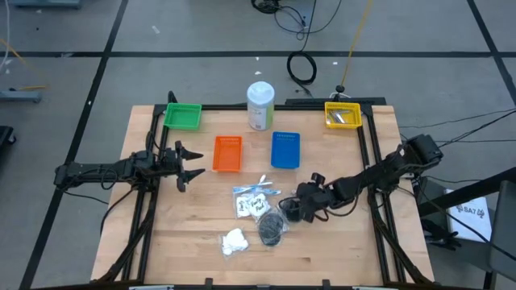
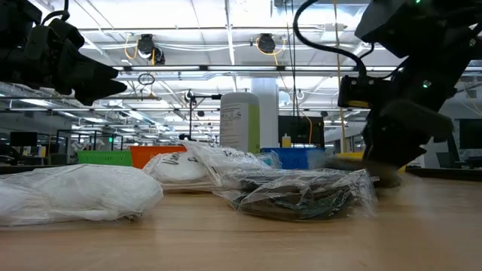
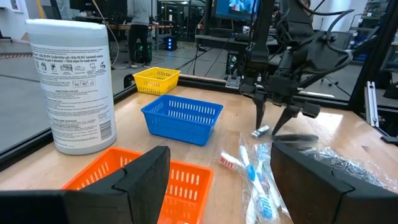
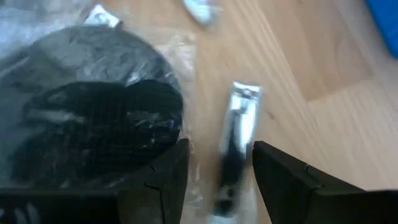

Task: Pick & Place Travel size toiletries
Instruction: Put the nail cutter into the yellow bin

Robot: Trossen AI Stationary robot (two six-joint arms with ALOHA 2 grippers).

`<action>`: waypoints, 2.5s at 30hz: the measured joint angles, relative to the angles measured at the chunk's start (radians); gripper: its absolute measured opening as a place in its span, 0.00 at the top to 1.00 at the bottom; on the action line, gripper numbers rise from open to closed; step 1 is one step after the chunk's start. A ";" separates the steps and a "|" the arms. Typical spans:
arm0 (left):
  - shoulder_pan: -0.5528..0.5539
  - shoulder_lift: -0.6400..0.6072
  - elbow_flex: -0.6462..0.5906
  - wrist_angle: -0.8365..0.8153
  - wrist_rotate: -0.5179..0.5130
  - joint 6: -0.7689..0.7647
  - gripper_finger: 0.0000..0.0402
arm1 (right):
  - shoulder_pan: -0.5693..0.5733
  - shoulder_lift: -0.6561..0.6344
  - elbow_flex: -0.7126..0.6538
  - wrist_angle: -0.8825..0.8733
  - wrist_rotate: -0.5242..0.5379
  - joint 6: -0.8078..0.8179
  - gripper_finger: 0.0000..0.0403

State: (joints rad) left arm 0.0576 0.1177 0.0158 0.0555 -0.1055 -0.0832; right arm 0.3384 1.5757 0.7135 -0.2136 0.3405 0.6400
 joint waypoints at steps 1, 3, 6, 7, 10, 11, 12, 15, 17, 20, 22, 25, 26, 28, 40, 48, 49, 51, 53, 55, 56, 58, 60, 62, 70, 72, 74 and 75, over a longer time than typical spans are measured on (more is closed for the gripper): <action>0.000 0.000 0.000 0.000 0.000 0.000 0.32 | -0.006 -0.001 0.001 -0.030 -0.001 0.024 0.59; 0.000 0.000 0.000 0.000 0.000 0.000 0.32 | -0.012 -0.003 0.004 -0.086 0.003 0.060 0.59; 0.000 0.000 0.000 0.000 0.000 0.000 0.32 | -0.012 -0.004 0.003 -0.132 0.005 0.074 0.59; 0.000 0.000 0.000 0.000 0.000 0.000 0.32 | -0.012 -0.005 0.003 -0.132 0.006 0.066 0.59; 0.000 0.000 0.000 0.000 0.000 0.000 0.32 | -0.016 -0.008 0.002 -0.129 0.007 0.017 0.59; 0.000 0.000 0.000 0.000 0.000 0.000 0.32 | -0.018 -0.008 0.002 -0.129 0.006 0.002 0.59; 0.000 0.000 0.000 0.000 0.000 0.000 0.32 | -0.023 -0.008 0.002 -0.131 0.005 -0.009 0.59; 0.000 0.000 0.000 0.000 0.000 0.000 0.32 | -0.036 -0.008 0.001 -0.124 -0.001 -0.059 0.59; 0.000 0.000 0.000 0.000 0.000 0.000 0.32 | -0.046 -0.007 0.001 -0.111 -0.001 -0.082 0.59; 0.000 0.000 0.000 0.000 0.000 0.000 0.32 | -0.062 -0.007 0.000 -0.090 -0.001 -0.084 0.59; 0.000 0.000 0.000 0.000 0.000 0.000 0.32 | -0.069 -0.006 0.000 -0.086 -0.003 -0.080 0.59; 0.000 0.000 0.000 0.000 0.000 0.000 0.32 | -0.076 -0.006 0.000 -0.083 -0.021 -0.080 0.62; 0.000 0.000 0.000 0.000 0.000 0.000 0.32 | -0.078 -0.006 0.000 -0.082 -0.037 -0.079 0.64; 0.000 0.000 0.000 0.000 0.000 0.000 0.32 | -0.079 -0.006 -0.001 -0.082 -0.063 -0.073 0.68; 0.000 0.000 0.000 0.000 0.000 0.000 0.32 | -0.077 -0.059 -0.007 0.031 -0.105 -0.104 0.75; 0.000 0.000 0.000 0.000 0.000 0.000 0.32 | -0.081 -0.064 -0.006 0.034 -0.113 -0.111 0.68; 0.000 0.000 0.000 0.000 0.000 0.000 0.32 | -0.082 -0.064 -0.006 0.023 -0.113 -0.120 0.67; 0.000 0.000 0.000 -0.001 0.000 0.000 0.32 | -0.088 -0.064 -0.006 0.010 -0.109 -0.129 0.65; 0.000 0.000 0.000 0.000 0.000 0.000 0.32 | -0.090 -0.064 -0.006 0.007 -0.109 -0.129 0.64; 0.000 0.000 0.000 0.000 0.000 0.000 0.32 | -0.090 -0.065 -0.016 0.017 -0.109 -0.129 0.64; 0.000 0.000 0.000 0.000 0.000 0.000 0.32 | -0.090 -0.066 -0.024 0.019 -0.109 -0.129 0.64; 0.000 0.000 0.000 0.000 0.000 0.000 0.32 | -0.090 -0.066 -0.043 0.019 -0.109 -0.124 0.63; 0.000 0.000 0.000 0.000 0.000 0.000 0.32 | -0.090 -0.069 -0.064 0.027 -0.108 -0.099 0.63; 0.000 0.000 0.000 0.000 0.000 0.000 0.32 | -0.090 -0.071 -0.085 0.033 -0.100 -0.080 0.64; 0.000 0.000 0.000 0.000 0.000 0.000 0.32 | -0.090 -0.069 -0.118 0.030 -0.094 -0.069 0.76; 0.000 0.000 0.000 0.000 0.000 0.000 0.32 | -0.090 -0.069 -0.118 0.030 -0.098 -0.076 0.81; 0.000 0.000 0.000 0.000 0.000 0.000 0.32 | -0.090 -0.069 -0.119 0.028 -0.101 -0.077 0.87; 0.000 0.000 0.000 0.000 0.000 0.000 0.32 | -0.090 -0.069 -0.119 0.028 -0.102 -0.079 0.89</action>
State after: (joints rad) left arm 0.0574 0.1177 0.0154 0.0555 -0.1055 -0.0834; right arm 0.2485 1.5066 0.5945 -0.1855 0.2389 0.5609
